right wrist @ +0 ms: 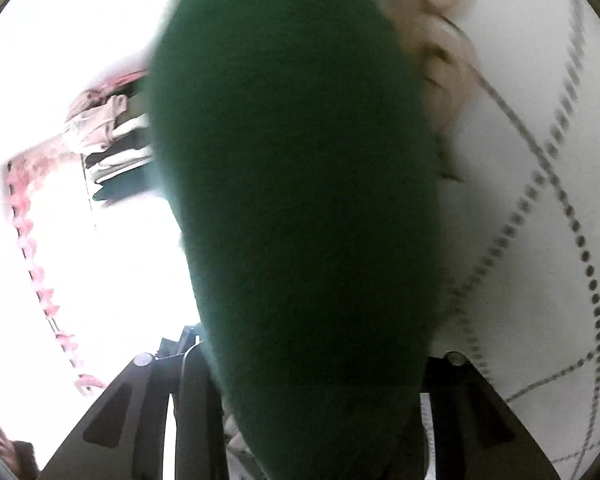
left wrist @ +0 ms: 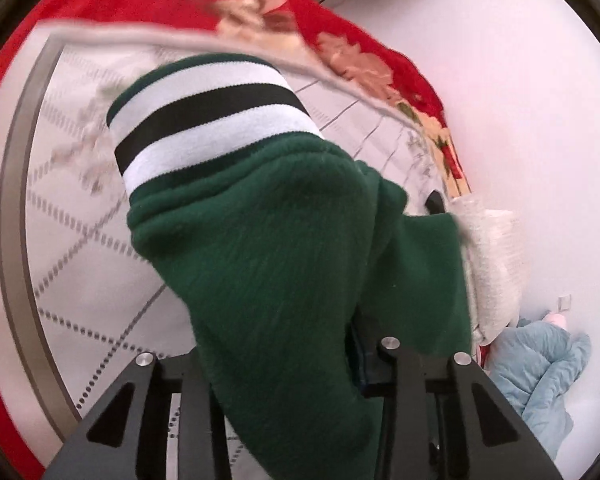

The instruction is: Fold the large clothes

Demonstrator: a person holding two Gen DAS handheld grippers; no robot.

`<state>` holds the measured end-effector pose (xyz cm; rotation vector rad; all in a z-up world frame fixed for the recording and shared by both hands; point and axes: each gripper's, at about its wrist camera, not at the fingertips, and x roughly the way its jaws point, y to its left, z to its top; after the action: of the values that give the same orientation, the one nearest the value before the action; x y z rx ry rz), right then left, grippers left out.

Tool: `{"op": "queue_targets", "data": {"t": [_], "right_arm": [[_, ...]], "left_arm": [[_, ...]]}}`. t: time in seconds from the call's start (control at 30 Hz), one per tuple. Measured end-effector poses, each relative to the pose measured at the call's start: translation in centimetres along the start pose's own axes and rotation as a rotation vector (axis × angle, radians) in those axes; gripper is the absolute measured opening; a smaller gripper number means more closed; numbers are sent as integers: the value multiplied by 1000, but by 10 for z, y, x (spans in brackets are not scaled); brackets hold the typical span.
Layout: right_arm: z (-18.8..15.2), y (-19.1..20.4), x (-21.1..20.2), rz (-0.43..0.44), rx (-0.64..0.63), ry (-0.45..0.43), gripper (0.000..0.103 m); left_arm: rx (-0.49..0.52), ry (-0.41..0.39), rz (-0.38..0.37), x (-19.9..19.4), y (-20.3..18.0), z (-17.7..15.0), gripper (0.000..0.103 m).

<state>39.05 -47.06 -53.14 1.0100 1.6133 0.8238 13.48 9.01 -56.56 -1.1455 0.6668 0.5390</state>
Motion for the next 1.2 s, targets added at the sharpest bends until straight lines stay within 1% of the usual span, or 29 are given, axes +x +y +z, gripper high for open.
{"op": "queue_targets", "data": {"t": [0.07,0.1,0.17,0.27,0.33,0.37,0.43,0.47,0.53,0.57,0.63,0.67,0.8,0.87,0.9,0.97,1.0,1.07,1.13,1.17,1.2], "right_arm": [[-4,23,-7,15,-30,-23,31],[0,32,-5,18,-39,-30,31],[-2,58,-10,23,-68,-34,31],[2,85,-24,21,-111,-35,30],[17,120,-26,21,-135,-41,30],[19,131,-27,20,-142,-45,30],[38,160,-54,19,-168,-62,30],[47,183,-60,25,-183,-73,30],[61,200,-81,28,-202,-101,30],[73,223,-93,33,-220,-124,30],[91,254,-112,38,-243,-161,30],[98,268,-116,39,-249,-178,30],[146,328,-153,46,-303,-273,30],[178,358,-180,41,-345,-324,30],[189,368,-186,37,-361,-341,30],[224,390,-221,28,-410,-387,30],[242,398,-234,20,-433,-405,30],[279,401,-254,10,-473,-419,30],[310,390,-265,-8,-495,-409,30],[330,384,-270,-32,-506,-398,30],[352,364,-271,-50,-500,-375,30]], "left_arm": [[25,-11,5,-6,-20,10,31],[32,-15,6,-8,-29,14,30],[44,-12,16,-12,-50,25,30],[44,-5,13,-21,-79,37,29],[47,-9,-1,-29,-101,45,29],[54,-10,-11,-32,-114,50,29],[60,-12,-34,-33,-137,62,29],[68,-9,-50,-32,-151,69,29],[79,-7,-81,-31,-176,84,29],[88,-8,-101,-28,-191,92,29],[94,-9,-140,-19,-222,107,29],[102,-8,-161,-12,-241,115,29],[92,-15,-256,24,-308,140,29],[92,-19,-315,49,-346,149,29],[95,-20,-340,61,-360,151,29],[102,-25,-394,91,-388,153,29],[99,-27,-421,109,-397,152,29],[99,-23,-448,142,-405,144,29],[90,-5,-456,188,-399,128,29],[86,10,-446,209,-392,120,30],[84,28,-435,228,-384,112,30]]}}
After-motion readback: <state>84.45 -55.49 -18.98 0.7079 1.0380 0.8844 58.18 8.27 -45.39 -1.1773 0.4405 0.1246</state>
